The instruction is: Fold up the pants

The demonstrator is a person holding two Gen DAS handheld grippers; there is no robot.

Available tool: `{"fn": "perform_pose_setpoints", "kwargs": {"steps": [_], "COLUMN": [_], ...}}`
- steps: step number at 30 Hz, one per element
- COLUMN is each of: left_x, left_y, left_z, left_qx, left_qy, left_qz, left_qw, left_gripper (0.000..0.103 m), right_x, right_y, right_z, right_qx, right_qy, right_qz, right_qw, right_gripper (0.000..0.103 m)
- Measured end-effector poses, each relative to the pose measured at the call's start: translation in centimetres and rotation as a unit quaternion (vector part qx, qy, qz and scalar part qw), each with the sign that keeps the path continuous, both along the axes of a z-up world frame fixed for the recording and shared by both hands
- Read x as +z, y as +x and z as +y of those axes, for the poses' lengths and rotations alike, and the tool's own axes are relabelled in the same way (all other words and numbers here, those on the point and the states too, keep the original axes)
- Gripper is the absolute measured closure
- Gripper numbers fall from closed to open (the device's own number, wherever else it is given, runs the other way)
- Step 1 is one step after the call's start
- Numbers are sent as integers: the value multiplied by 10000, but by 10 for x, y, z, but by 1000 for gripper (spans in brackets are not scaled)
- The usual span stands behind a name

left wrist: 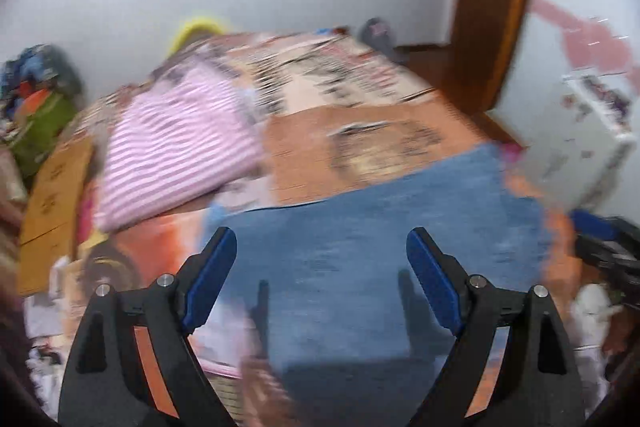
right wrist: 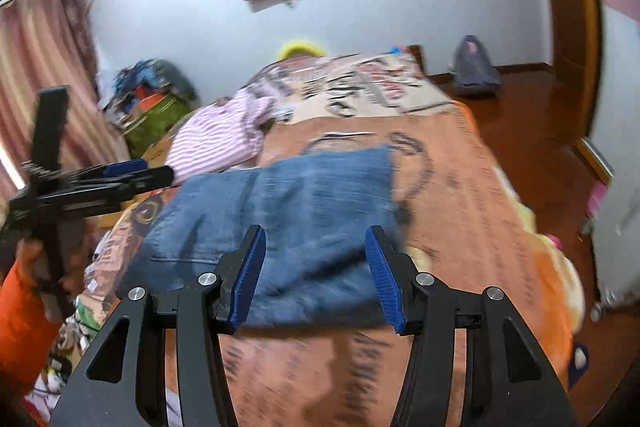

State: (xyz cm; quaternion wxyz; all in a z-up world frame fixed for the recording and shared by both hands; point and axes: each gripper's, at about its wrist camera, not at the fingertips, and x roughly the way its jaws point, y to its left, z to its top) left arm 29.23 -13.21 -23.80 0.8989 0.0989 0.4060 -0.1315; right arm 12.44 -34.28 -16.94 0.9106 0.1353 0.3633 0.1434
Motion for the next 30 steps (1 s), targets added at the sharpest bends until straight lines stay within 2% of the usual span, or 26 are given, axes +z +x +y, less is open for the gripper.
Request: {"fn": "perform_pose_setpoints", "kwargs": {"steps": [5,7,9,12,15,18,22,23,24,25,30], "left_x": [-50,-65,-73,-76,-73,-57,-41,-39,-40,-42,-79], "left_y": [42,51,53,56,64,69,86,90,96,101,119], "left_z": [33,38,40,47,59,64,60,56,49,42,9], "left_qx": [493,478,477,420,338,383,194,119,-18,-121,-663], "left_qy": [249,155,70,-18,-246,-311,-95,-74,-32,12,218], "left_qz": [444,533,508,438,579,525,435,450,477,511,1101], "left_qw": [9975,9973,9975,9982,9974,9974,9988,9989,9989,9986,9915], "left_gripper": [25,24,18,10,11,16,16,16,16,16,15], "right_x": [-23,-42,-54,-55,-58,-54,-45,-44,-44,-44,-57], "right_y": [24,32,33,30,27,21,11,9,6,3,3], "right_z": [45,55,54,41,25,18,26,28,31,33,38], "right_qx": [441,504,461,504,514,414,265,247,197,133,-10], "right_qy": [-9,-157,-228,-64,71,310,218,165,64,1,-108], "right_qz": [210,465,516,571,710,851,915,925,954,950,1052], "right_qw": [9988,9975,9973,9971,9961,9950,9952,9953,9952,9954,9944], "right_gripper": [54,54,56,62,76,77,69,65,55,48,43]}}
